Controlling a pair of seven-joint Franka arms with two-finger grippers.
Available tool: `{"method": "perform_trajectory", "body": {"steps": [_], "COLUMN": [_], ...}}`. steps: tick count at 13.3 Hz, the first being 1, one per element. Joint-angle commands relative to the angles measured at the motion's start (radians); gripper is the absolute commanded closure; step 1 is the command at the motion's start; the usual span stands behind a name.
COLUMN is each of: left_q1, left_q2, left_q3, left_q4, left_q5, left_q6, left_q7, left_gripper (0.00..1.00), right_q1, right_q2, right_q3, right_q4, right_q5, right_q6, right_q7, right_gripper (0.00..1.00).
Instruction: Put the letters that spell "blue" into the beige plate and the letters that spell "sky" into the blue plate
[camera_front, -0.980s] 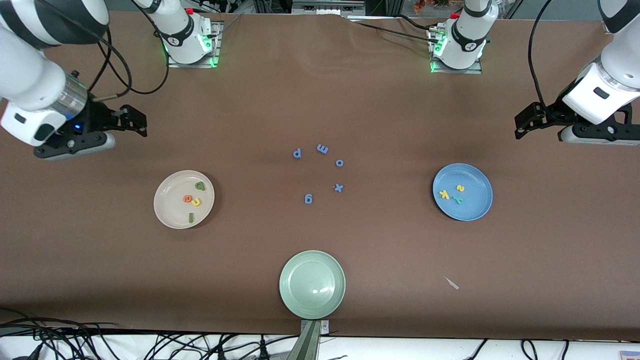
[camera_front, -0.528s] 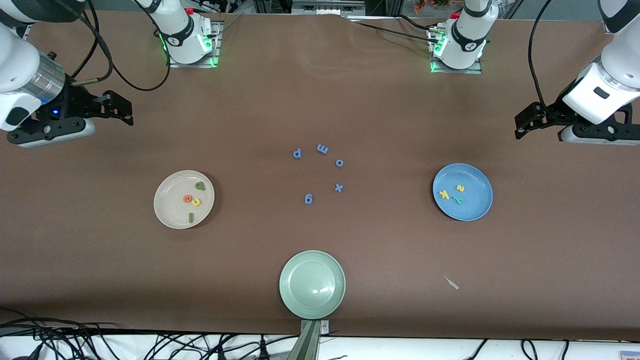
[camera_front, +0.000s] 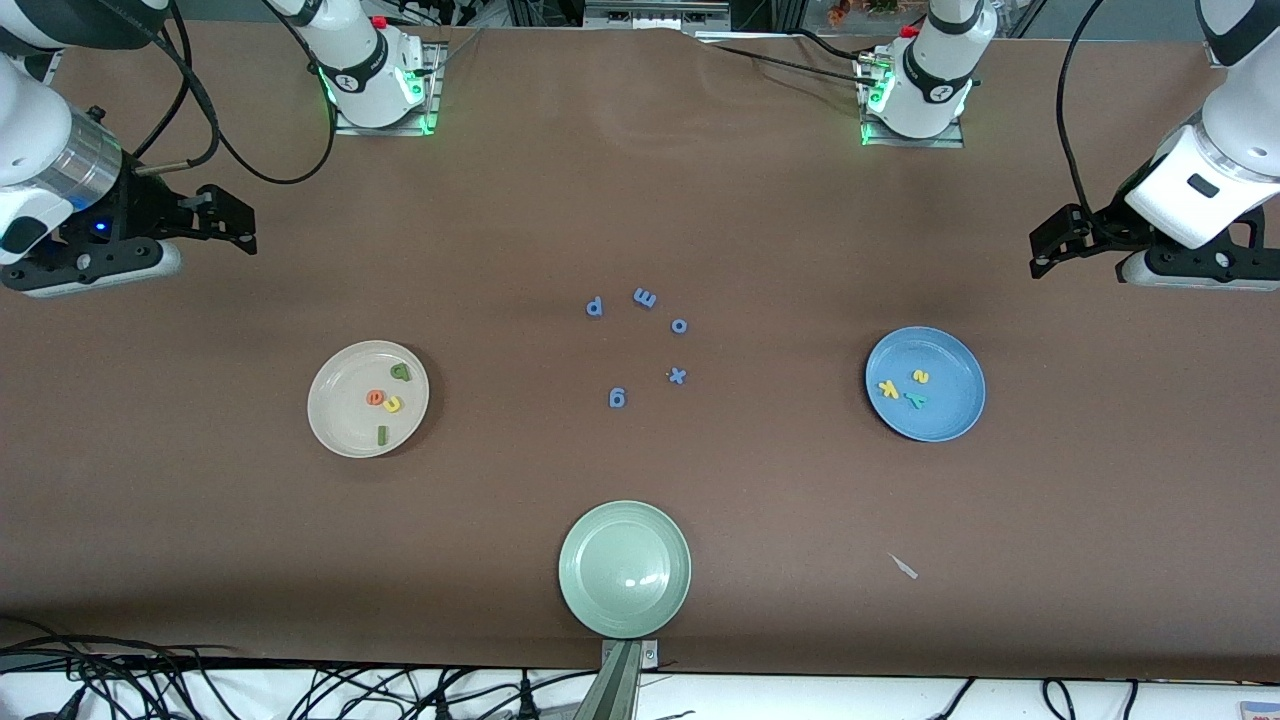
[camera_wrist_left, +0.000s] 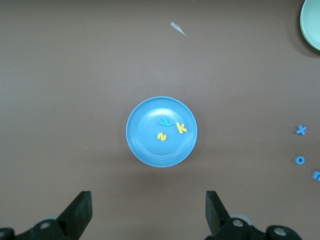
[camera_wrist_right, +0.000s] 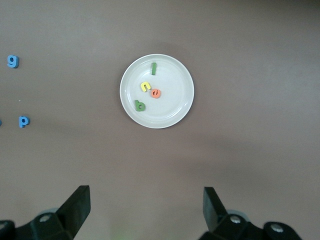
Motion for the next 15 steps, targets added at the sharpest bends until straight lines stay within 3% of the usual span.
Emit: {"method": "perform_trajectory", "body": {"steps": [1,15], "left_q1": [-0.001,-0.003], "left_q2": [-0.002,-0.002], "left_q3": [-0.004,-0.006], "left_q4": [0.020,0.021], "left_q5": [0.022,0.022], "left_q6": [-0.002,-0.001], "left_q7": [-0.007,-0.018], "left_gripper": [0.00,0.00], "right_q1": [-0.011,-0.033], "right_q2": [0.023,0.054], "right_q3": [0.014,-0.003], "right_q4": [0.056,0.094], "right_q5": [-0.020,-0.018], "right_q6": [-0.016,-0.008], "right_q7": [0.001,0.012], "right_gripper": [0.00,0.00]}}
